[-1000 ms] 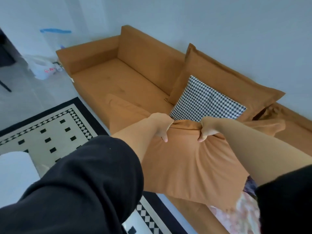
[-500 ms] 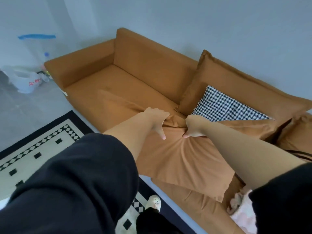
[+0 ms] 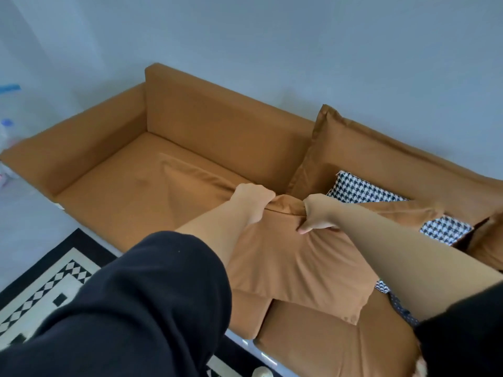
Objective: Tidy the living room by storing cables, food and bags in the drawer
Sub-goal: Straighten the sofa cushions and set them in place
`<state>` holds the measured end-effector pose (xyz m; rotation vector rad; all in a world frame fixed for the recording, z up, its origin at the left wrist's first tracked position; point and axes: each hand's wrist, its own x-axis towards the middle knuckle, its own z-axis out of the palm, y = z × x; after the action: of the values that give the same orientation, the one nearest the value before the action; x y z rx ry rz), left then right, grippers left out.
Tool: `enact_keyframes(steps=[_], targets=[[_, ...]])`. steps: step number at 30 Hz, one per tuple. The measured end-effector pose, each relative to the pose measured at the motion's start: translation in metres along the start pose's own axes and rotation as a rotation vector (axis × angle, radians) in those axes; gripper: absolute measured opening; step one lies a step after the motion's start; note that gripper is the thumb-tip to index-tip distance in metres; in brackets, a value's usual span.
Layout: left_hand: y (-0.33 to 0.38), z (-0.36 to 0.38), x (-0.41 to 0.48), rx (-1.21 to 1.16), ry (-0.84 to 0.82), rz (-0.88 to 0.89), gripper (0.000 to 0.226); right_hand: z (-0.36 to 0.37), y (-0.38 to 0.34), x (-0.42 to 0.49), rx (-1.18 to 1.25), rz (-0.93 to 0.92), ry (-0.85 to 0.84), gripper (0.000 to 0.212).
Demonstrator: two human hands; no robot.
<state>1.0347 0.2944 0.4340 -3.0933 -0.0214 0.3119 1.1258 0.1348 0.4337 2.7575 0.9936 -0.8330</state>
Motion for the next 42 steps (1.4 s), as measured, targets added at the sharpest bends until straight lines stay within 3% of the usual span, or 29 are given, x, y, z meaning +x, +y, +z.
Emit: enact_keyframes(steps=[7,11,15,20,30,33,37,42], targets=[[-0.125,-0.003,0.071,-0.089,0.132,0.037,0.013,-0.048,-0.031,0.082,-0.02,0.202,0.041,0.065],[-0.191,-0.003,0.1,-0.09,0.15,0.085,0.014,-0.053,-0.078,0.125,-0.095,0.265,0.084,0.046],[-0.263,0.006,0.124,-0.079,0.171,0.002,0.02,-0.066,-0.143,0.18,-0.064,0.28,0.252,0.019],[-0.321,0.009,0.171,0.025,0.125,0.081,0.02,-0.09,-0.166,0.235,-0.079,0.292,0.365,0.025],[-0.353,-0.001,0.244,0.04,0.249,0.021,0.024,-0.129,-0.144,0.307,-0.018,0.293,0.486,0.022],[-0.354,0.0,0.262,0.061,0.197,-0.039,0.034,-0.132,-0.129,0.325,0.005,0.257,0.474,0.035],[-0.335,0.017,0.286,0.024,-0.102,-0.001,0.083,-0.114,-0.102,0.33,-0.046,0.201,0.365,0.069],[-0.306,0.025,0.31,0.045,0.001,0.202,0.104,-0.112,-0.049,0.311,-0.072,0.396,0.247,0.111]])
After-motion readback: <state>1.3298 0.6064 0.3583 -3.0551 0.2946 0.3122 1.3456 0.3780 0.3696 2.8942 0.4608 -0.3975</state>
